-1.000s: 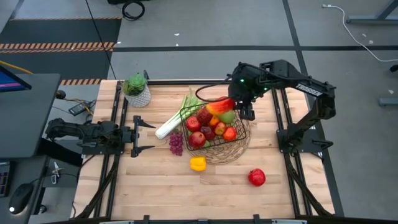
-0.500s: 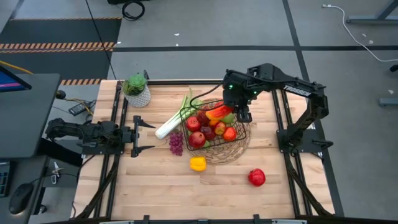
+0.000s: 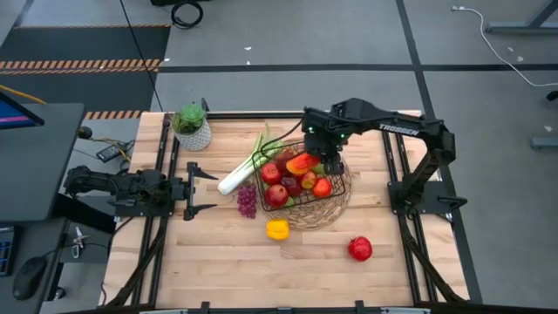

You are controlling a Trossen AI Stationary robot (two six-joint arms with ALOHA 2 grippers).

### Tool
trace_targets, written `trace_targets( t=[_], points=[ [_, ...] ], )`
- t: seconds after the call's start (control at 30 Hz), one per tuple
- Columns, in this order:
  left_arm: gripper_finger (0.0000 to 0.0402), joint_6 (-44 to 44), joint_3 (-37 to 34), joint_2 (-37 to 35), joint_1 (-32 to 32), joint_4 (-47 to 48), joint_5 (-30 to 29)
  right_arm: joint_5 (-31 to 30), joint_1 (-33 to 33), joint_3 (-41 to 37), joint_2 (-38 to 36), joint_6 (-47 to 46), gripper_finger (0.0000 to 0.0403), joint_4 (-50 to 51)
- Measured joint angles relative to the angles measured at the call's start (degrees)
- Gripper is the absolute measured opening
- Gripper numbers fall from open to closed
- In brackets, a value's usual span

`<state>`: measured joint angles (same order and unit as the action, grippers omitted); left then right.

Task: Build produce basket
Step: Put the red mango into the black wire basket

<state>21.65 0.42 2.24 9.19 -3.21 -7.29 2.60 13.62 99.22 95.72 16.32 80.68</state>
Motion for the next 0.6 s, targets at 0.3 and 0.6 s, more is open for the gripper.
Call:
trace_targets(
  t=[0.3, 0.6],
  points=[
    [0.0400, 0.00, -0.01, 0.00, -0.02, 0.01, -0.01, 1.95, 0.11, -11.60, -0.04, 0.20, 0.0152, -9.60],
    [0.0400, 0.00, -0.01, 0.00, -0.01, -0.01, -0.02, 3.04, 1.51, -13.88, -0.04, -1.32, 0.0197, -15.36]
  ],
)
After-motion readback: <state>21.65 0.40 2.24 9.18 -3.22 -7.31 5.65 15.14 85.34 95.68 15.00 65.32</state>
